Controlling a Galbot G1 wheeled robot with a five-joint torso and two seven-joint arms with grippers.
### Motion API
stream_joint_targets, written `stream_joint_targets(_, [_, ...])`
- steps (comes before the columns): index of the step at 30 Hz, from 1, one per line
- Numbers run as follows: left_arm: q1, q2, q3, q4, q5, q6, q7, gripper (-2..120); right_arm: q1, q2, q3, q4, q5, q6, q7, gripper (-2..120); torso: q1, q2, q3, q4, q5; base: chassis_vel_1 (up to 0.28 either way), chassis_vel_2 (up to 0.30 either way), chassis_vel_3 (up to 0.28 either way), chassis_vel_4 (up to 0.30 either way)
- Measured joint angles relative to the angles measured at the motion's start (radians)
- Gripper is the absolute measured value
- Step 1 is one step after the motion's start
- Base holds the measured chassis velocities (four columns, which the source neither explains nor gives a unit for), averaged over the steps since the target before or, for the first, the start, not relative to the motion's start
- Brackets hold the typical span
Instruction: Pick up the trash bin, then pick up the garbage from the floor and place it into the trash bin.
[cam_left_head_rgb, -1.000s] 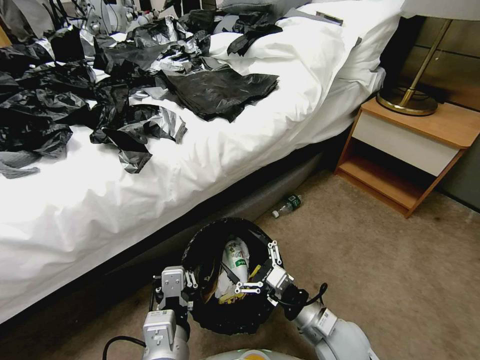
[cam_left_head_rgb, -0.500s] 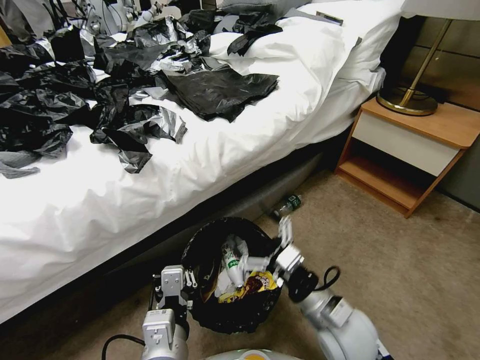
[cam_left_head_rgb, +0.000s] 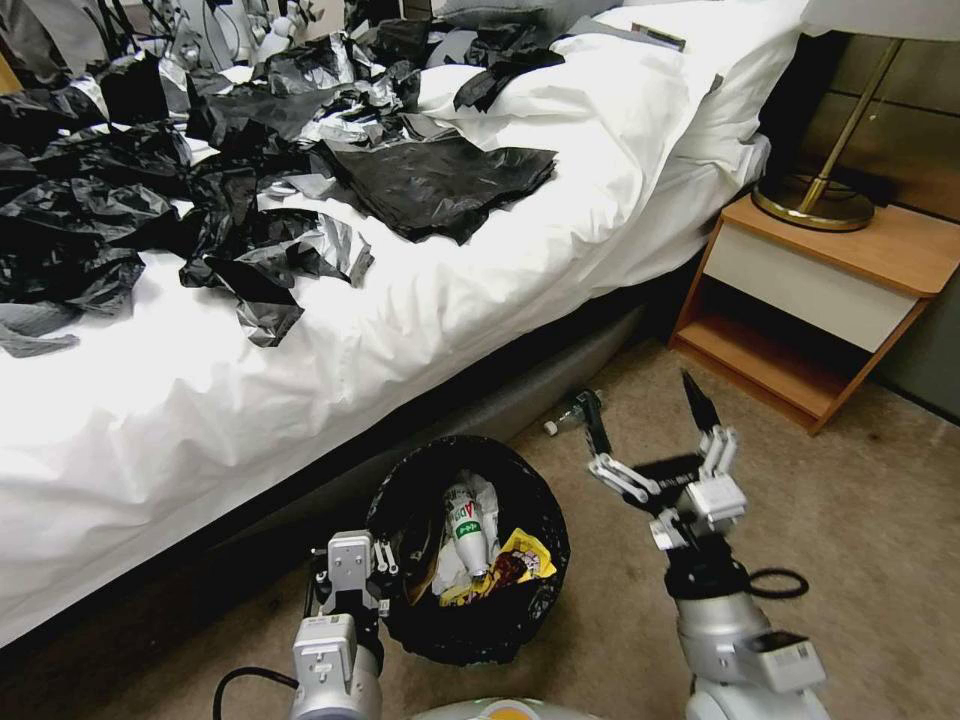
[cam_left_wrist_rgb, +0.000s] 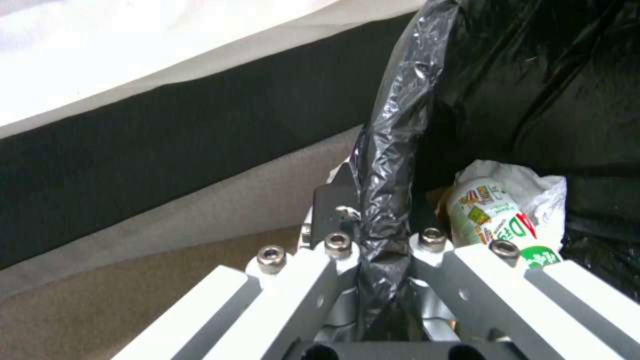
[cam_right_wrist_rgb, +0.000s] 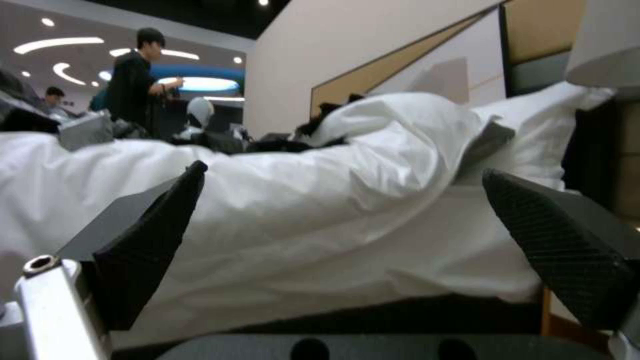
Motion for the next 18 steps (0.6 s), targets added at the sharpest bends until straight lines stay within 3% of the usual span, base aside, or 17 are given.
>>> stream_joint_targets(18, [0.004, -0.002, 0.022, 0.001, 0.012, 0.000, 0.004, 0, 0.002, 0.025, 0.022, -0.039, -0.010, 0.000, 0.028, 100, 0.000, 0.000, 0.000, 0.0001, -0.0002, 0.000, 0.000, 0.000, 0.000])
